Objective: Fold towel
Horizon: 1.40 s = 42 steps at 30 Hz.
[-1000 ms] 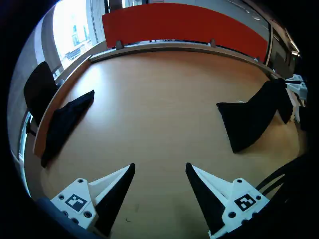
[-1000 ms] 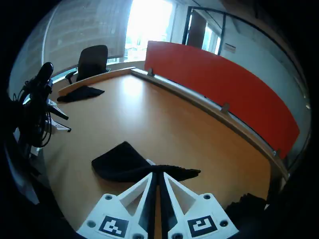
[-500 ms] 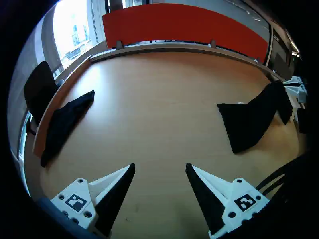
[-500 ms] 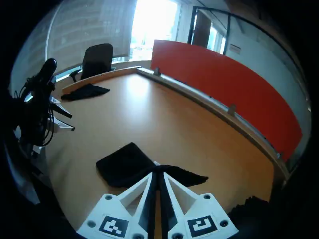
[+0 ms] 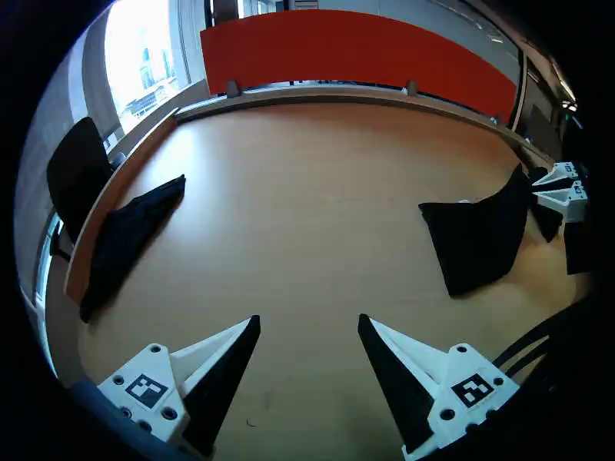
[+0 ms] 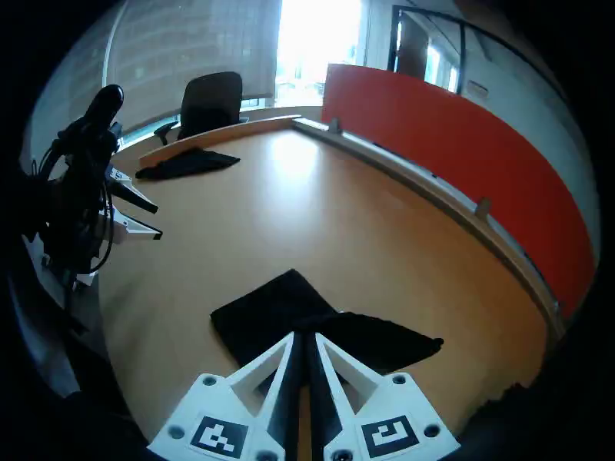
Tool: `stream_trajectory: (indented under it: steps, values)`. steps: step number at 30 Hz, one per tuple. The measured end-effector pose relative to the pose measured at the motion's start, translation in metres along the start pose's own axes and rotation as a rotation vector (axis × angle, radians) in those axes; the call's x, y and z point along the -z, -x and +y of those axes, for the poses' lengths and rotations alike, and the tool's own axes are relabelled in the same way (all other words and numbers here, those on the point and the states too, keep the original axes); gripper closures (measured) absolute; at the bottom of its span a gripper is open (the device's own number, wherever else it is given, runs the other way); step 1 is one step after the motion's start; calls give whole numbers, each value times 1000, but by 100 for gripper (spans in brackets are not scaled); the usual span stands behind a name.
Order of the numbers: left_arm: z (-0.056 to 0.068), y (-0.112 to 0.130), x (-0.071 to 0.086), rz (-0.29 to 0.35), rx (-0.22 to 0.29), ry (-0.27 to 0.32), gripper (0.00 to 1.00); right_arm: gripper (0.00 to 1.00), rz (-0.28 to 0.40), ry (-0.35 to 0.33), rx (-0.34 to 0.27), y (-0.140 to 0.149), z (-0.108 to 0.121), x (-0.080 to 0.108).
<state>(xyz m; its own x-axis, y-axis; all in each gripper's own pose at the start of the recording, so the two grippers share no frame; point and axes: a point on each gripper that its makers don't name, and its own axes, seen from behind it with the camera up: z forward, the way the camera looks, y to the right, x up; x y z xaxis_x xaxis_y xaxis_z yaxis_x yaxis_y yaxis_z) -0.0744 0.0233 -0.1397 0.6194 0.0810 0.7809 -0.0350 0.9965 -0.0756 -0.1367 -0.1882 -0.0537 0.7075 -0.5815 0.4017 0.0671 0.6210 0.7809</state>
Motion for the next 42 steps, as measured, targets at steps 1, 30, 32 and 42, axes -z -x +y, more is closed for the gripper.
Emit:
stream_trajectory:
  steps: [1,30,32,42]
  values:
    - [-1,0,1,0,1,-1,6,96,0,-6,1,-1,-2,-2]
    - [-33,17,23,7,59,-55,6,95,-80,-156,20,5,-55,-65]
    - [-33,17,23,7,60,-55,6,95,-81,-157,23,5,-55,-65]
    - [-31,14,22,8,56,-51,6,94,-88,-166,14,10,-59,-63]
